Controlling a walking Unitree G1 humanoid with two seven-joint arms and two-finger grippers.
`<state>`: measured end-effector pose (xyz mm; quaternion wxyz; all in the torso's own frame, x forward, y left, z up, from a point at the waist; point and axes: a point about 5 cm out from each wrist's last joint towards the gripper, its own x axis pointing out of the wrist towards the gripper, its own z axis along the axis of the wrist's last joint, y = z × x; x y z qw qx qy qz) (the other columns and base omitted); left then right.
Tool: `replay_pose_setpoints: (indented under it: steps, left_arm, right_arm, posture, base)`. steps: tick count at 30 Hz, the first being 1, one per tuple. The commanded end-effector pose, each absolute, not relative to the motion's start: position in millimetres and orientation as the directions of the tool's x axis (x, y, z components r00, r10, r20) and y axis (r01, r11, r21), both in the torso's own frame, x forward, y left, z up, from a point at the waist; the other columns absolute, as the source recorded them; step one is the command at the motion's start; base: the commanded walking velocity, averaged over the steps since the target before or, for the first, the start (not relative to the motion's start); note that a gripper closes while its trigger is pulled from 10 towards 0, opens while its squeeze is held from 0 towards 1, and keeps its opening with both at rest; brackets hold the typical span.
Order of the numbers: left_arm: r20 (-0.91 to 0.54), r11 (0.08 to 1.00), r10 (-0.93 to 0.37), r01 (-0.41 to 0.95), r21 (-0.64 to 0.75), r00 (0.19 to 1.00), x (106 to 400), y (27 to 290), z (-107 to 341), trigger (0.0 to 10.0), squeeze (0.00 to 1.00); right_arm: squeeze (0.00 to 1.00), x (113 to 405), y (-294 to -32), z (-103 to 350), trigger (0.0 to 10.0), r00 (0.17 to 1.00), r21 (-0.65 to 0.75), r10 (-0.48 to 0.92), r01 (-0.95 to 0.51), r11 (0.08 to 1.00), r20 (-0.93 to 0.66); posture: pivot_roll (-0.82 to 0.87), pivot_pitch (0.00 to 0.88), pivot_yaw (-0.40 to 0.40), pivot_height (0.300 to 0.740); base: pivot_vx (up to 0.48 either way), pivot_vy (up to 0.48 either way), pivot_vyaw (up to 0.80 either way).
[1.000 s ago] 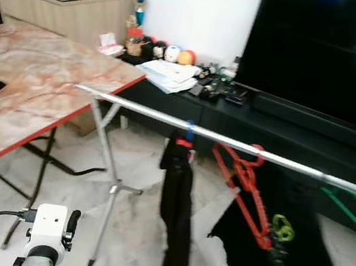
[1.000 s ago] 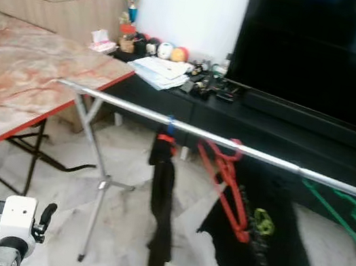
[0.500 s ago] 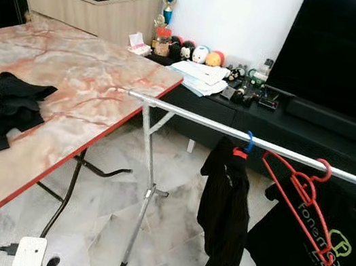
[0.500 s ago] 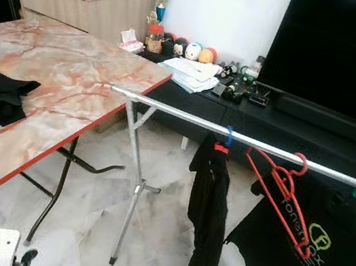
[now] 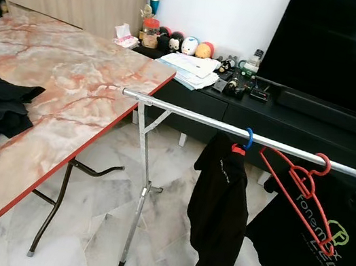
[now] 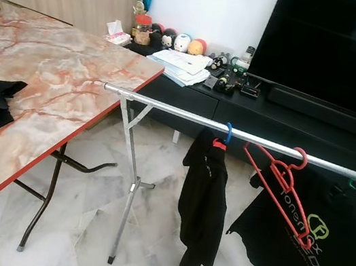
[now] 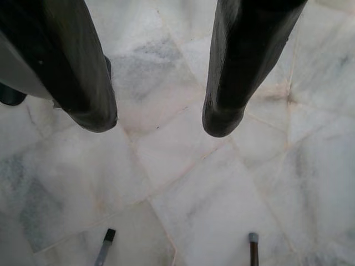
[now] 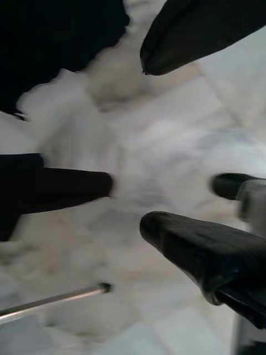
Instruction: Hang hanger
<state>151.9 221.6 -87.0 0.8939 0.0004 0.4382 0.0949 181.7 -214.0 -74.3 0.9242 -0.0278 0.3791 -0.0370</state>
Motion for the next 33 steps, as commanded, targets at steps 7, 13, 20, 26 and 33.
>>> replay_pose_setpoints:
  steps: [7,13,20,26,33]
  left_arm:
    - [-0.782,0.975,0.202,-0.197,0.103,0.589,149.5,228.4,-87.4,10.0,0.00]
    - [-0.785,0.973,0.205,-0.205,0.102,0.585,147.6,230.3,-88.0,10.0,0.00]
    - [-0.797,0.974,0.212,-0.193,0.123,0.566,144.6,229.3,-90.1,10.0,0.00]
    - [-0.796,0.975,0.208,-0.190,0.119,0.568,146.2,228.4,-89.8,10.0,0.00]
    - [-0.802,0.974,0.206,-0.196,0.113,0.561,142.7,229.0,-91.1,10.0,0.00]
  right_arm:
    - [0.00,262.7,-221.7,10.8,10.0,0.976,-0.058,-0.060,0.049,0.997,-0.208]
    - [0.00,270.9,-214.4,36.8,10.0,0.996,-0.027,0.030,-0.033,0.999,-0.086]
    - [0.00,289.1,-194.6,66.8,10.0,0.990,-0.019,0.138,-0.138,0.990,-0.005]
    - [0.00,299.6,-189.3,78.2,10.0,0.989,-0.007,0.148,-0.148,0.989,0.001]
    - [0.00,299.6,-192.0,76.9,10.0,0.994,-0.004,0.110,-0.110,0.994,-0.028]
  posture:
    - [0.01,0.000,0.026,0.740]
    - [0.00,0.000,0.034,0.740]
    - [0.00,0.000,0.036,0.740]
    - [0.01,0.000,0.031,0.740]
    - [0.01,0.000,0.033,0.740]
  base:
    - [0.000,0.000,0.00]
    - [0.000,0.000,0.00]
    - [0.042,0.000,0.00]
    - [0.324,0.000,0.00]
    - [0.336,0.000,0.00]
